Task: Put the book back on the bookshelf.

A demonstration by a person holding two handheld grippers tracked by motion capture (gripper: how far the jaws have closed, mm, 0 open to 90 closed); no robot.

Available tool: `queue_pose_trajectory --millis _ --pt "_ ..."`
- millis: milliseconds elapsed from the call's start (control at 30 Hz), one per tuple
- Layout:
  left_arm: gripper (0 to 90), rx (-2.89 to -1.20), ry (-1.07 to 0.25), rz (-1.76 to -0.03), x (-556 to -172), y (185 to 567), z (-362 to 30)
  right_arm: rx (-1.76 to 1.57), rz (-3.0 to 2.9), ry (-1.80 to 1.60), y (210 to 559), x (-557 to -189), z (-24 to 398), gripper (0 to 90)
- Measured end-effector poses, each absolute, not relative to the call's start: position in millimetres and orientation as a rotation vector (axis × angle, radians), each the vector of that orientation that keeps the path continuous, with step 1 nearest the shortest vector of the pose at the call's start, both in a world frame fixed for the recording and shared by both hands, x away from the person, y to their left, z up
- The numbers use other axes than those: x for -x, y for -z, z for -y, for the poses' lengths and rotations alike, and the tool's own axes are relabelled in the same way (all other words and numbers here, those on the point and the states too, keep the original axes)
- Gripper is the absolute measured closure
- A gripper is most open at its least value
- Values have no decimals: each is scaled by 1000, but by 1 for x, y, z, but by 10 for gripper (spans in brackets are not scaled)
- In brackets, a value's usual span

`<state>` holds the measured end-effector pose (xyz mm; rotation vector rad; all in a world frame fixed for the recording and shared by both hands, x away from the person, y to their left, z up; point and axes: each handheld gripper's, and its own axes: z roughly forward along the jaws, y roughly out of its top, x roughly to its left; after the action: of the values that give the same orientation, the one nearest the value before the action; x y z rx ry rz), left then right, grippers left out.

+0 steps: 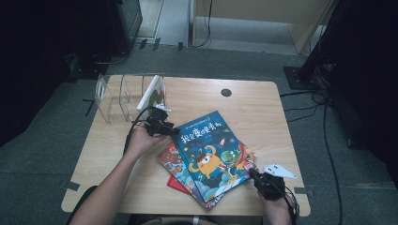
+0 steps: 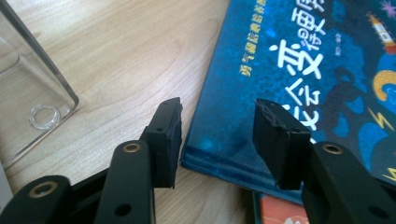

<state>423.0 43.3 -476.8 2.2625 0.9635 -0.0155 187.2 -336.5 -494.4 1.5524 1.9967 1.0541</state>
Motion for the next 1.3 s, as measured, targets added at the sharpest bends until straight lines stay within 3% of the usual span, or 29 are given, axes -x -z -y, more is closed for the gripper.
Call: queue_pose_trajectory --millis 567,1300 --pt "490 -2316 43 -960 -418 477 -40 -1611 -2013 -1040 497 -180 344 883" --pt "490 -2285 44 -1012 -388 477 -54 -1617 -2003 -1069 498 -213 363 883"
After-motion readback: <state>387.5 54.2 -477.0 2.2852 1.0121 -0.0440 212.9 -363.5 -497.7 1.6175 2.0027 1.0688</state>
